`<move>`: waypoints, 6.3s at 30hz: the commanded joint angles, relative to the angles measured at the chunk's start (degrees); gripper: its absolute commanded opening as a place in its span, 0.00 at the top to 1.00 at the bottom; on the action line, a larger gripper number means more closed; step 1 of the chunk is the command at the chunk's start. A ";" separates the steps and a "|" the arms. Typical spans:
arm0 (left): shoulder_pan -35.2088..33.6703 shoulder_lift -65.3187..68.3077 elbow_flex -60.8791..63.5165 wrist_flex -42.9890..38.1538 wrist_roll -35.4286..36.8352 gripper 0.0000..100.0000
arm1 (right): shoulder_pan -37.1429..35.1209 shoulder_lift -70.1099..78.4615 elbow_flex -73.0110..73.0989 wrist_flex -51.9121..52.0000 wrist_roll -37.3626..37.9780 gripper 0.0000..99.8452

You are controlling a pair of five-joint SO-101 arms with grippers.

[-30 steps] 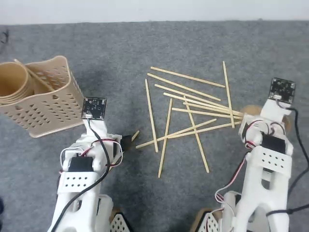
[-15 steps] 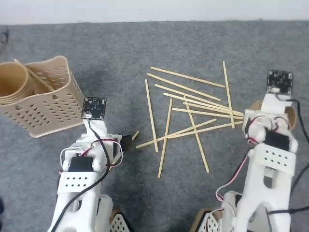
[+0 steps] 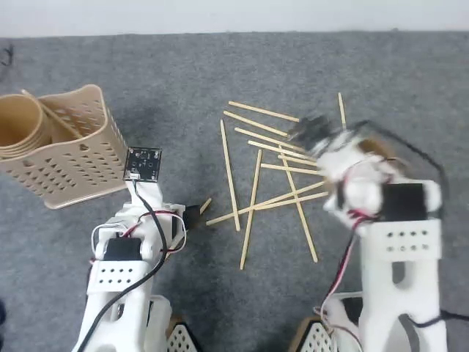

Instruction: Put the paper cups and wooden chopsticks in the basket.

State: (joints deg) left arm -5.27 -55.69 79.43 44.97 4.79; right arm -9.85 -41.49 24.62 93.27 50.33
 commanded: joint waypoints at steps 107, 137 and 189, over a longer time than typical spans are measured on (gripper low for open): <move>25.67 19.16 -64.40 34.37 4.04 0.99 | 22.90 -0.66 41.67 -53.32 -38.07 0.73; -32.00 22.86 -78.81 10.11 -12.92 0.99 | 22.73 -0.57 42.90 -53.32 -38.07 0.73; -41.23 69.10 -121.71 47.38 -4.84 0.63 | 16.57 -0.66 45.89 -53.32 -30.86 0.73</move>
State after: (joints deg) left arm -46.42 0.92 -28.97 84.79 0.57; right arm 7.21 -41.93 70.86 40.88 18.77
